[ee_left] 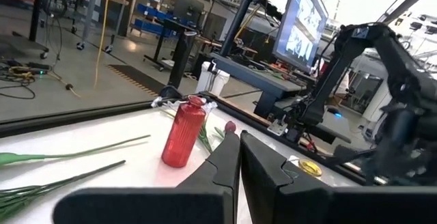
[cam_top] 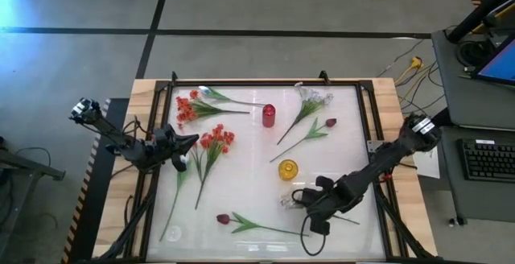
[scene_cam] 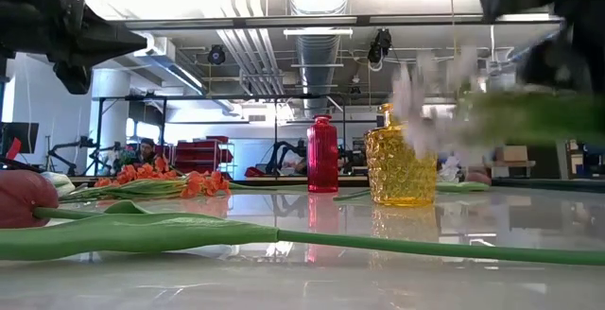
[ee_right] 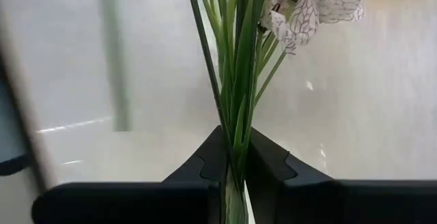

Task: Sort flowers into vase by color
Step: Put the bottom white flowers into the red vase

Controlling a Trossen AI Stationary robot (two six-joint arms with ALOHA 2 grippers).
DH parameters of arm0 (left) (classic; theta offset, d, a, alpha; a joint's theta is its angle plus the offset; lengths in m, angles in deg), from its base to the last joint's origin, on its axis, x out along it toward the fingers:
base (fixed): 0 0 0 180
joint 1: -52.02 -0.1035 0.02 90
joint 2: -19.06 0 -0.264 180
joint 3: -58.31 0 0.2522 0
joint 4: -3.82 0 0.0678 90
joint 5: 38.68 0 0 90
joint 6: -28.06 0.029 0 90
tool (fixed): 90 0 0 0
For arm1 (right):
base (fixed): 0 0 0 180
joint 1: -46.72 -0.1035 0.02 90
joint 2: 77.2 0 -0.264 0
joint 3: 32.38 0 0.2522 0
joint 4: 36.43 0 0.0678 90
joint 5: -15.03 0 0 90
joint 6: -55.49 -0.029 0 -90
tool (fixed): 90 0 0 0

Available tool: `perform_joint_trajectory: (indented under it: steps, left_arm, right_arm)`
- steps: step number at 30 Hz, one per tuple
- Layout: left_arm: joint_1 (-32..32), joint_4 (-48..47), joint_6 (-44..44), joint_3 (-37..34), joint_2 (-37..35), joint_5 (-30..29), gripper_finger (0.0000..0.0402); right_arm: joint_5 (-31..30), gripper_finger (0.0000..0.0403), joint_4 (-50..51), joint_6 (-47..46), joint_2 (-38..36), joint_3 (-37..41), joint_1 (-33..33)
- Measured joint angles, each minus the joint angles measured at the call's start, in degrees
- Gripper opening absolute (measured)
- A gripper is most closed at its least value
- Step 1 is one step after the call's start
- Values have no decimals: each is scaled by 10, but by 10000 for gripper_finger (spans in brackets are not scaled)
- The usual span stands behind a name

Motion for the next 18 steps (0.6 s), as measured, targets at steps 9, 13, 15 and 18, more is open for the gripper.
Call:
perform_joint_trajectory:
  steps: [9, 13, 15, 18]
  left_arm:
    - [0, 1, -21, 0, 8, 0, 0]
    - [0, 1, -28, 0, 9, 0, 0]
    - [0, 1, -27, 0, 9, 0, 0]
    - [0, 3, -16, 0, 9, 0, 0]
  right_arm:
    - [-129, 32, -197, 214, -72, 3, 16]
    - [-165, 33, -322, 359, -91, 25, 51]
    - [-160, 33, -401, 435, -95, 42, 70]
    - [-114, 33, -509, 532, -97, 70, 106]
